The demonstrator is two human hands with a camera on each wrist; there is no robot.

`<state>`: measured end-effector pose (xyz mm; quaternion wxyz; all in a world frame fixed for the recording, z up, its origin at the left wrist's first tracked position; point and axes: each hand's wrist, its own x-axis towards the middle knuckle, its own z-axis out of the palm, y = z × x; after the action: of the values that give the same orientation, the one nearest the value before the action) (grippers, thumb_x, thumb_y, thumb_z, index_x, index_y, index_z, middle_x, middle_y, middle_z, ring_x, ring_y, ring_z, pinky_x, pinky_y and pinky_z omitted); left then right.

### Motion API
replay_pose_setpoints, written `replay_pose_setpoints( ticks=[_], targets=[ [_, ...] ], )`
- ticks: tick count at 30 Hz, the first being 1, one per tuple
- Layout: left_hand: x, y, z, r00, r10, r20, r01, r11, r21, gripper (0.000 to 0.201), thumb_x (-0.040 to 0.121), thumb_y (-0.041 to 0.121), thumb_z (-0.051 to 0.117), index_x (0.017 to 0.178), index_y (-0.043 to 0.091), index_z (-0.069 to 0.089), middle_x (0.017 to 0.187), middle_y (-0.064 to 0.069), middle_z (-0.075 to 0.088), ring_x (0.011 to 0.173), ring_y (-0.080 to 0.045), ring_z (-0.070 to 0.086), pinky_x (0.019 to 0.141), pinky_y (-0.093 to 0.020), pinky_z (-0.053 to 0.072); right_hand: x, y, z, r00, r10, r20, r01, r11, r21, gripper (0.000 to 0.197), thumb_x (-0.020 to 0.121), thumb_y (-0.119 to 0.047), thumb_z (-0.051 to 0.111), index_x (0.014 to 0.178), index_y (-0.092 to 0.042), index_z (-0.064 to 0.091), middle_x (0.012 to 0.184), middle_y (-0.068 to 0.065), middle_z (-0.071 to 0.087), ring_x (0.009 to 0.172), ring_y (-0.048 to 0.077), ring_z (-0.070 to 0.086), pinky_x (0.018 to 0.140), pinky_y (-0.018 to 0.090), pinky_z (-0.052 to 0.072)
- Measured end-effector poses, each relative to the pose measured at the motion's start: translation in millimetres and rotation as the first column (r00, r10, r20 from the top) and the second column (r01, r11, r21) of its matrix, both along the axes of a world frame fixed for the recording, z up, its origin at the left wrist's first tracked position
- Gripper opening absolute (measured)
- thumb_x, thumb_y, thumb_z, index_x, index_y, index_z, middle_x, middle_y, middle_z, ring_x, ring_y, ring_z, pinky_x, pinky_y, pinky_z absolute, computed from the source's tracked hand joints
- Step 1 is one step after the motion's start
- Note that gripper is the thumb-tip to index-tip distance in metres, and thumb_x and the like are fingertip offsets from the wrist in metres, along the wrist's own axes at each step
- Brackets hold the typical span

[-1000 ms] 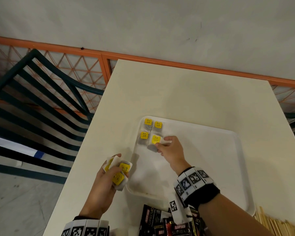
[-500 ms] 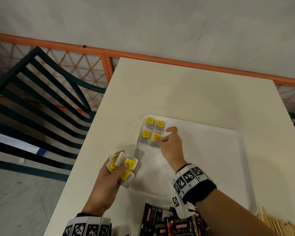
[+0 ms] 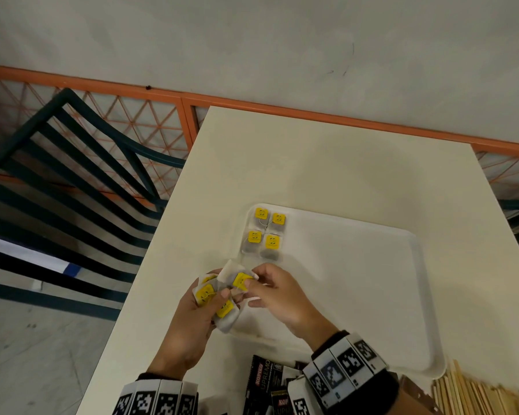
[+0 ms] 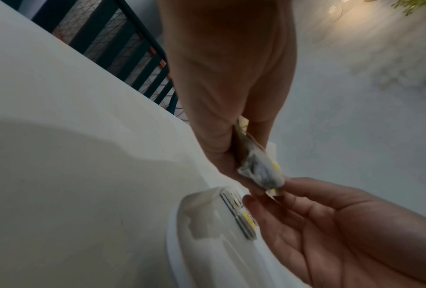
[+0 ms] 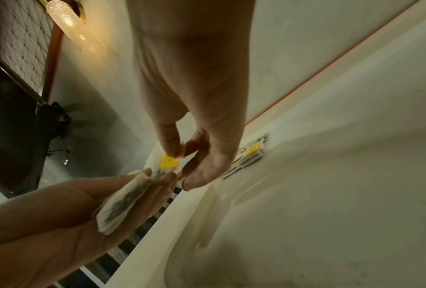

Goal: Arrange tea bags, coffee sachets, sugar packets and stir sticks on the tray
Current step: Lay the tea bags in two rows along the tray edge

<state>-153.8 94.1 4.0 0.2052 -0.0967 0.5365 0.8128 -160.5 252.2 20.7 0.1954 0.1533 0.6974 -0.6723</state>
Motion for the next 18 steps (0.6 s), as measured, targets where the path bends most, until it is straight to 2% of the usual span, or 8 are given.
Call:
replay_pose_setpoints(
  ticks=[3, 5, 7, 9, 12, 14, 16, 18],
  targets=[
    [2.6, -4.9, -2.7, 0.998, 0.038, 0.045, -0.038, 0.999, -0.006, 0.083, 0.039, 0.047, 0.09, 0.109, 0.015, 0.059, 0.085, -0.008, 0.068, 0.074, -0.02, 0.07, 0.059, -0.029, 0.056, -0.7, 5.0, 0.4, 0.992, -0.129, 0.005, 0.129, 0.986, -0.11, 0.007, 0.089, -0.004, 0.056, 0.086, -0.011, 0.056, 0.084, 0.01, 0.061, 0.067, 0.016, 0.064, 0.065, 0.025, 0.057],
    [3.8, -9.3, -2.9, 0.995, 0.058, 0.085, -0.057, 0.998, -0.007, 0.045, 0.07, 0.025, 0.076, 0.109, 0.017, 0.057, 0.096, -0.011, 0.064, 0.076, -0.023, 0.07, 0.064, -0.033, 0.056, -2.0, 11.5, -2.6, 0.99, -0.137, -0.035, 0.136, 0.99, -0.037, 0.01, 0.087, -0.002, 0.057, 0.085, -0.011, 0.06, 0.076, 0.006, 0.06, 0.062, 0.014, 0.059, 0.067, 0.024, 0.055],
    [4.9, -12.5, -0.6, 0.991, 0.086, 0.099, -0.085, 0.996, -0.013, 0.028, 0.08, 0.016, 0.065, 0.106, 0.018, 0.057, 0.099, -0.014, 0.06, 0.07, -0.028, 0.064, 0.071, -0.033, 0.054, -4.0, 18.6, -7.3, 0.995, -0.081, -0.052, 0.087, 0.989, 0.12, 0.009, 0.087, -0.005, 0.058, 0.088, -0.012, 0.064, 0.072, 0.002, 0.06, 0.059, 0.012, 0.054, 0.067, 0.022, 0.05],
    [5.7, -14.0, 2.8, 0.993, 0.094, 0.075, -0.094, 0.996, -0.01, 0.045, 0.064, 0.033, 0.08, 0.101, 0.018, 0.058, 0.094, -0.014, 0.061, 0.07, -0.025, 0.055, 0.074, -0.031, 0.053, -6.5, 23.3, -11.4, 1.0, -0.003, -0.023, 0.009, 0.969, 0.247, 0.013, 0.087, -0.01, 0.058, 0.096, -0.01, 0.068, 0.078, 0.002, 0.062, 0.06, 0.011, 0.052, 0.065, 0.019, 0.046],
    [6.7, -17.3, 2.8, 0.991, 0.105, 0.085, -0.105, 0.994, -0.007, 0.037, 0.071, 0.024, 0.077, 0.102, 0.017, 0.056, 0.104, -0.018, 0.058, 0.086, -0.031, 0.063, 0.08, -0.037, 0.049, -8.8, 25.3, -17.4, 0.999, 0.049, -0.024, -0.037, 0.928, 0.37, 0.023, 0.088, -0.015, 0.059, 0.11, -0.011, 0.064, 0.094, 0.003, 0.062, 0.073, 0.013, 0.055, 0.074, 0.022, 0.045],
    [7.1, -19.2, 2.3, 0.993, 0.088, 0.079, -0.085, 0.996, -0.038, 0.049, 0.063, 0.025, 0.082, 0.104, 0.018, 0.056, 0.106, -0.018, 0.058, 0.089, -0.028, 0.066, 0.076, -0.037, 0.051, -5.9, 26.5, -23.4, 0.993, 0.103, -0.061, -0.06, 0.87, 0.49, 0.033, 0.089, -0.017, 0.057, 0.122, -0.013, 0.055, 0.108, 0.006, 0.057, 0.09, 0.018, 0.055, 0.083, 0.022, 0.041],
    [8.0, -22.4, 0.0, 0.994, 0.084, 0.069, -0.08, 0.995, -0.062, 0.062, 0.052, 0.032, 0.087, 0.105, 0.02, 0.057, 0.105, -0.016, 0.059, 0.085, -0.025, 0.069, 0.071, -0.034, 0.055, 1.4, 27.8, -27.3, 0.967, 0.215, -0.136, -0.075, 0.752, 0.655, 0.034, 0.092, -0.014, 0.051, 0.125, -0.014, 0.051, 0.12, 0.007, 0.052, 0.108, 0.024, 0.051, 0.094, 0.028, 0.04],
    [8.5, -23.3, -0.6, 0.994, 0.088, 0.073, -0.084, 0.995, -0.054, 0.08, 0.035, 0.044, 0.091, 0.105, 0.021, 0.059, 0.101, -0.012, 0.062, 0.081, -0.021, 0.071, 0.067, -0.03, 0.058, 10.3, 28.6, -26.9, 0.901, 0.36, -0.243, -0.005, 0.569, 0.823, 0.03, 0.087, -0.008, 0.046, 0.113, -0.016, 0.061, 0.119, 0.004, 0.056, 0.111, 0.025, 0.049, 0.094, 0.034, 0.039]
  ],
)
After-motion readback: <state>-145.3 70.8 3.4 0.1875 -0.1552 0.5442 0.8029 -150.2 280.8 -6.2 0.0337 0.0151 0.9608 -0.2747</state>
